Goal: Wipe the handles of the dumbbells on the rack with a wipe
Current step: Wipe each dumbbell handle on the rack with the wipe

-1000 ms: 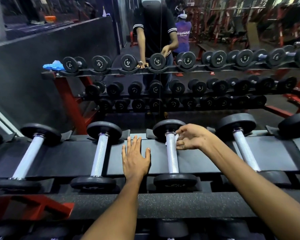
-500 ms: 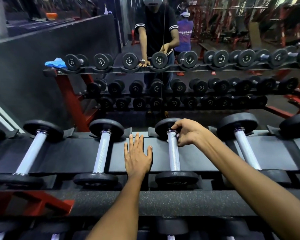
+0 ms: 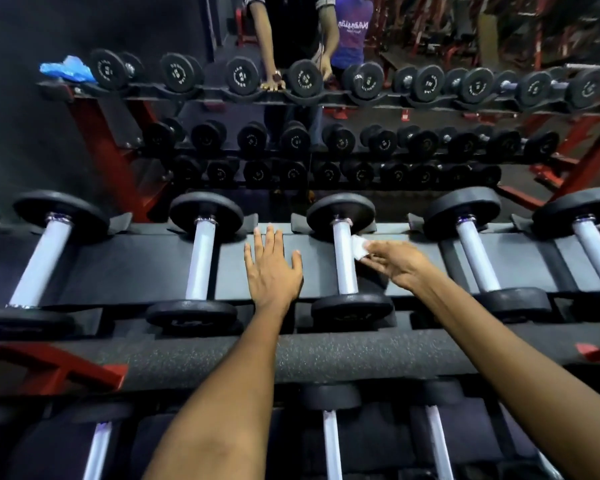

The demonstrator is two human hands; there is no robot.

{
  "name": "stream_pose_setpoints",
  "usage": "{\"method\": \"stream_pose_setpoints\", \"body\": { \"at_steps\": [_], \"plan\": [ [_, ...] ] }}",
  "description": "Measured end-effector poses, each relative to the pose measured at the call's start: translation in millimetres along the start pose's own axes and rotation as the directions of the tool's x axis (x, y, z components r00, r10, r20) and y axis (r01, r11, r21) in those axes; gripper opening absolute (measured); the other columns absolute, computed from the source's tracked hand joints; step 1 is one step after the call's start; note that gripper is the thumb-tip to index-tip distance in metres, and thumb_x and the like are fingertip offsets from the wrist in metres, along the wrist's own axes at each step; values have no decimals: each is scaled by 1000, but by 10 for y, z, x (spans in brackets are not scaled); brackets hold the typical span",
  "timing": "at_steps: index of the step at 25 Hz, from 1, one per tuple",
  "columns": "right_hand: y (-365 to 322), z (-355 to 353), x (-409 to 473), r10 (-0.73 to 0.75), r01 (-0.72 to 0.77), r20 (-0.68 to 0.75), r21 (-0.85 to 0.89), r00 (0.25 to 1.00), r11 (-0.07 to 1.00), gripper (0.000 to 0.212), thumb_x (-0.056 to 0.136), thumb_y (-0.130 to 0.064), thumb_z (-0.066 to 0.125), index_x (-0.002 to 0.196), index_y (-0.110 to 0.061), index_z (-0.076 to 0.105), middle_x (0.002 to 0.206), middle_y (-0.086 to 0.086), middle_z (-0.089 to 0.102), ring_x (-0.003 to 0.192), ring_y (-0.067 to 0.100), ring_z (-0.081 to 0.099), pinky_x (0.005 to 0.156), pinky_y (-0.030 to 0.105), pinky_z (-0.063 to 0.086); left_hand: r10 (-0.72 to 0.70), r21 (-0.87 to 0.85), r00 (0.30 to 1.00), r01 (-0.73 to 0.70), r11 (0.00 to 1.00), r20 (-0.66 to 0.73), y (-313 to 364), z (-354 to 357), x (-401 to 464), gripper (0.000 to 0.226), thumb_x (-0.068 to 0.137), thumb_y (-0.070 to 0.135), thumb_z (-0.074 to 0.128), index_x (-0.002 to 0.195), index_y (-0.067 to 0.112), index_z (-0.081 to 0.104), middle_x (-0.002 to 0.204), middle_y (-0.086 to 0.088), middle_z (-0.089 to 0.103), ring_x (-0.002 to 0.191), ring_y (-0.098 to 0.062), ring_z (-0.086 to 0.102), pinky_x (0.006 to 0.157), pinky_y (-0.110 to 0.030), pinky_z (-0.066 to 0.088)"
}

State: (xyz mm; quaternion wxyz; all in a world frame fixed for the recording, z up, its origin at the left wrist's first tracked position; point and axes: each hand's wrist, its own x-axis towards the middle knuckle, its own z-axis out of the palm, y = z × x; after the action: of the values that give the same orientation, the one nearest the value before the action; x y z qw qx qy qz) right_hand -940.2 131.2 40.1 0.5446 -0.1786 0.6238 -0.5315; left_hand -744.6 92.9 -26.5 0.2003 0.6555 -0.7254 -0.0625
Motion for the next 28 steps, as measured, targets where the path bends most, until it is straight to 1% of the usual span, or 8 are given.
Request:
{"method": "stream_pose_setpoints", "body": {
  "at_steps": [2, 6, 9, 12, 14, 17, 19, 28],
  "plan": [
    [30, -122, -79, 18, -15, -64, 39, 998, 999, 14, 91, 7, 47, 81, -1, 52, 79, 14, 55, 66, 22, 58, 70, 33, 57, 33, 54, 999, -34, 998, 25, -3, -4, 17, 64, 100, 44, 27, 155, 14, 12, 163, -2, 6, 150, -21, -4, 120, -41, -5],
    [-27, -279, -407, 11, 0, -68, 150, 998, 989, 8, 93, 7, 41, 91, 3, 48, 94, 21, 54, 78, 32, 60, 65, 38, 59, -4, 16, 965, 0, 1000, 263, 38, -181, 35, 67, 100, 43, 34, 155, 11, 10, 163, -5, -2, 149, -26, -8, 119, -48, -3],
    [-124, -404, -649, -24, 31, -39, 190, 999, 981, 8, 92, 10, 44, 86, 5, 48, 100, 23, 51, 82, 33, 58, 76, 41, 57, -57, -300, 929, 176, 938, 365, 431, -517, -22, 50, 97, 37, 44, 140, 11, 44, 150, -16, 38, 139, -34, 33, 111, -44, 28],
    [-266, -585, -801, -117, 124, -64, 127, 991, 984, 13, 87, 16, 46, 81, 5, 50, 102, 23, 53, 76, 28, 59, 65, 38, 59, 63, -490, 967, 69, 869, 248, 1054, -784, -219, 37, 98, 32, 46, 128, 13, 57, 130, -16, 58, 123, -35, 50, 102, -41, 40],
    [-398, -736, -832, -180, 189, -95, 85, 979, 978, 15, 85, 18, 47, 82, 4, 50, 103, 20, 51, 78, 28, 59, 68, 36, 57, 124, -467, 970, -12, 884, 211, 1420, -824, -321, 34, 98, 28, 47, 125, 12, 59, 127, -12, 60, 123, -33, 50, 102, -36, 36],
    [-576, -1090, -844, -255, 257, -60, 15, 965, 966, 19, 83, 18, 49, 80, -1, 52, 94, 18, 51, 87, 31, 55, 50, 29, 57, 145, -405, 972, -59, 912, 184, 1861, -638, -405, 34, 98, 25, 45, 126, 11, 59, 129, -13, 58, 122, -32, 51, 97, -36, 41],
    [-660, -1428, -753, -282, 279, -51, -66, 958, 958, 19, 83, 16, 51, 79, -2, 54, 90, 18, 52, 79, 28, 56, 47, 27, 57, 130, -339, 976, -65, 938, 173, 2106, -405, -433, 36, 98, 26, 44, 128, 10, 55, 134, -14, 53, 123, -33, 49, 98, -38, 40],
    [-704, -2506, -13, -262, 261, 47, -365, 964, 893, 28, 79, 12, 59, 66, -11, 52, 81, 14, 55, 67, 25, 60, 43, 24, 54, 53, -12, 989, -52, 999, 138, 2384, 568, -378, 63, 102, 41, 35, 153, 8, 18, 162, -8, 14, 149, -22, 9, 120, -41, 4]
  ]
}}
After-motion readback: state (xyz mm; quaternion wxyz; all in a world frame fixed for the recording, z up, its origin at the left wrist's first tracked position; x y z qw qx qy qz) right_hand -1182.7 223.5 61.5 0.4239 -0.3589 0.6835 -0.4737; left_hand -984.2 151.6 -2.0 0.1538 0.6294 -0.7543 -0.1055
